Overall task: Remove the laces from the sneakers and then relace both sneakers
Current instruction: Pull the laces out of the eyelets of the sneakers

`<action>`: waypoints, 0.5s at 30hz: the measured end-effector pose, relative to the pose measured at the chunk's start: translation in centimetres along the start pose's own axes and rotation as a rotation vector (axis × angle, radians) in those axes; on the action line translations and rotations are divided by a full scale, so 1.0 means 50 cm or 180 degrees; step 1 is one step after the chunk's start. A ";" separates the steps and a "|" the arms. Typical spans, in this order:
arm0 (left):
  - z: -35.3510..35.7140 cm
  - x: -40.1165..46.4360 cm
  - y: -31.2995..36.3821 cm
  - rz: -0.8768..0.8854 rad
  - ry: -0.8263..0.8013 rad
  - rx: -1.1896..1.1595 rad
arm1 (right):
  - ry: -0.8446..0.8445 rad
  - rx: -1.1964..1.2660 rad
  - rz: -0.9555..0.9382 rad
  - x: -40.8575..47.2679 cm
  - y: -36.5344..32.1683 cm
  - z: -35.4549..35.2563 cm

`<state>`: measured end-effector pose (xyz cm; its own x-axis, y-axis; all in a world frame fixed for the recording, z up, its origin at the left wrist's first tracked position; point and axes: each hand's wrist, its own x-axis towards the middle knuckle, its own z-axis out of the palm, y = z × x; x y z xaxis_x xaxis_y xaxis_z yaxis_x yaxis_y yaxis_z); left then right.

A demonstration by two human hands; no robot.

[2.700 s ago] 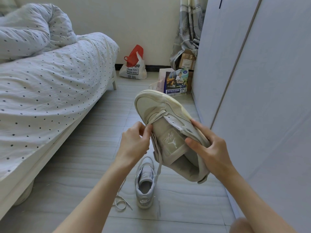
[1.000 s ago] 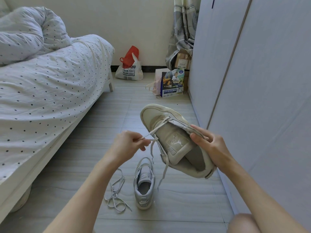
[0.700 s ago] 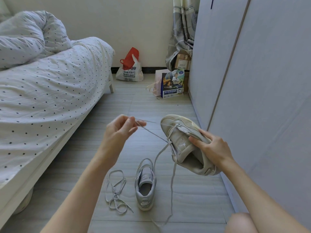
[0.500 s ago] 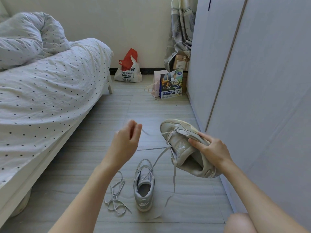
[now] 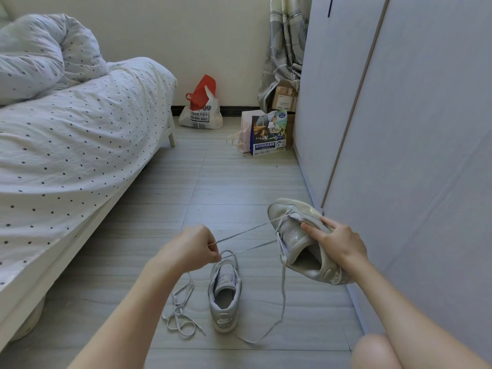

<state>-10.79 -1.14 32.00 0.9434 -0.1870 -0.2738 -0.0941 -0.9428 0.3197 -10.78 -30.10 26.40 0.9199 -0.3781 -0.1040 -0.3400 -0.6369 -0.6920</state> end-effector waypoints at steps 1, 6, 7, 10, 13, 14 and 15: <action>0.003 -0.001 0.003 0.0022 -0.0041 0.0058 | -0.0029 -0.0177 0.0004 0.000 0.002 0.004; -0.008 -0.007 0.014 0.0510 0.0263 -0.0540 | -0.0077 -0.0710 0.0027 0.003 0.012 0.016; -0.016 -0.011 0.015 0.0609 0.0404 -0.0925 | -0.0072 -0.0625 0.0072 0.003 0.014 0.014; -0.031 -0.018 0.015 0.0753 0.0494 -0.1796 | -0.0114 -0.0094 0.0192 0.003 0.016 0.005; -0.022 -0.023 0.016 0.0435 -0.0482 -0.1835 | -0.0214 0.0257 0.0041 -0.010 -0.001 -0.003; -0.017 -0.023 0.016 0.0304 -0.0787 -0.1359 | -0.0240 0.0378 -0.0060 -0.017 -0.011 -0.004; -0.011 -0.019 0.016 0.0253 -0.0888 -0.0749 | -0.0274 0.0519 -0.0171 -0.025 -0.022 -0.006</action>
<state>-11.60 -1.54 33.01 0.8101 -0.3557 -0.4660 -0.0574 -0.8392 0.5408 -11.60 -29.15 27.49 0.9516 -0.2831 -0.1199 -0.2604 -0.5346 -0.8040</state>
